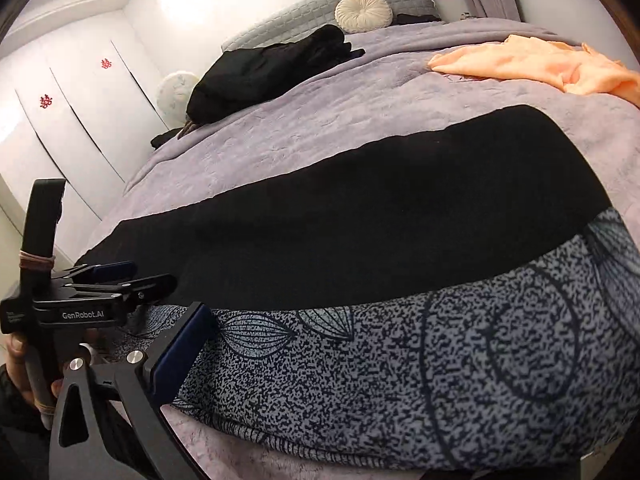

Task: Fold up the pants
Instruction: 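Fold the pants end over with the right gripper and lay it flat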

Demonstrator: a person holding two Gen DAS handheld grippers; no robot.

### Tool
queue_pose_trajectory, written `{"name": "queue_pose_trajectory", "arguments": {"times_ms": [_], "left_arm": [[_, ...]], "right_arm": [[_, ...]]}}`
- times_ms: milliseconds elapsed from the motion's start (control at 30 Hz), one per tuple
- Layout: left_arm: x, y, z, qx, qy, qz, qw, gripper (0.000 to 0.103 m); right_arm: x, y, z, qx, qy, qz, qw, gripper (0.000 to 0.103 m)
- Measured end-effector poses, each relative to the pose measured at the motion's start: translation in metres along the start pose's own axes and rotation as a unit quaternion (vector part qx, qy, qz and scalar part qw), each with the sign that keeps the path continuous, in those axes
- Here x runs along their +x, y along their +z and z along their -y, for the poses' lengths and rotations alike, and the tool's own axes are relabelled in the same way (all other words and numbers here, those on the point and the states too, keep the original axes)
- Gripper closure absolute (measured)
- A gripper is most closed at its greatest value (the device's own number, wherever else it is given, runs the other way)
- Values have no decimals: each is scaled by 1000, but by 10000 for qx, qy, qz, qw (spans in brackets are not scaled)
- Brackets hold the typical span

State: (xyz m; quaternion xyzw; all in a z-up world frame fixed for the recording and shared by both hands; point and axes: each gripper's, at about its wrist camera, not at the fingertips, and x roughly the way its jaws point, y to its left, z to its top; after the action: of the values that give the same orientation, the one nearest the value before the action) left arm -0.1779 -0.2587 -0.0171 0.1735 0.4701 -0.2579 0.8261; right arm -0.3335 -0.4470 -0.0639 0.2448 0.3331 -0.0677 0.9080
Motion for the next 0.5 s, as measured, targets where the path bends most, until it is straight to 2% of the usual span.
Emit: {"name": "queue_pose_trajectory", "arguments": {"times_ms": [100, 267, 300, 367, 400, 500], "left_arm": [[-3, 5, 0, 2, -20, -91, 10000, 0], [-16, 17, 3, -97, -384, 22, 9992, 0], [-15, 18, 6, -73, -342, 11, 9994, 0], [2, 15, 11, -27, -35, -277, 9996, 0], [12, 12, 11, -100, -22, -344, 9994, 0], [14, 6, 15, -92, 123, -20, 9999, 0]], "right_arm": [[-6, -2, 2, 19, 63, -84, 9999, 0], [-11, 3, 13, 486, 187, -117, 9986, 0], [-10, 4, 14, 526, 172, -121, 9984, 0], [-9, 6, 15, 693, 192, -71, 9974, 0], [-7, 8, 17, 797, 201, -54, 9966, 0], [-4, 13, 16, 827, 182, -197, 9962, 0]]}}
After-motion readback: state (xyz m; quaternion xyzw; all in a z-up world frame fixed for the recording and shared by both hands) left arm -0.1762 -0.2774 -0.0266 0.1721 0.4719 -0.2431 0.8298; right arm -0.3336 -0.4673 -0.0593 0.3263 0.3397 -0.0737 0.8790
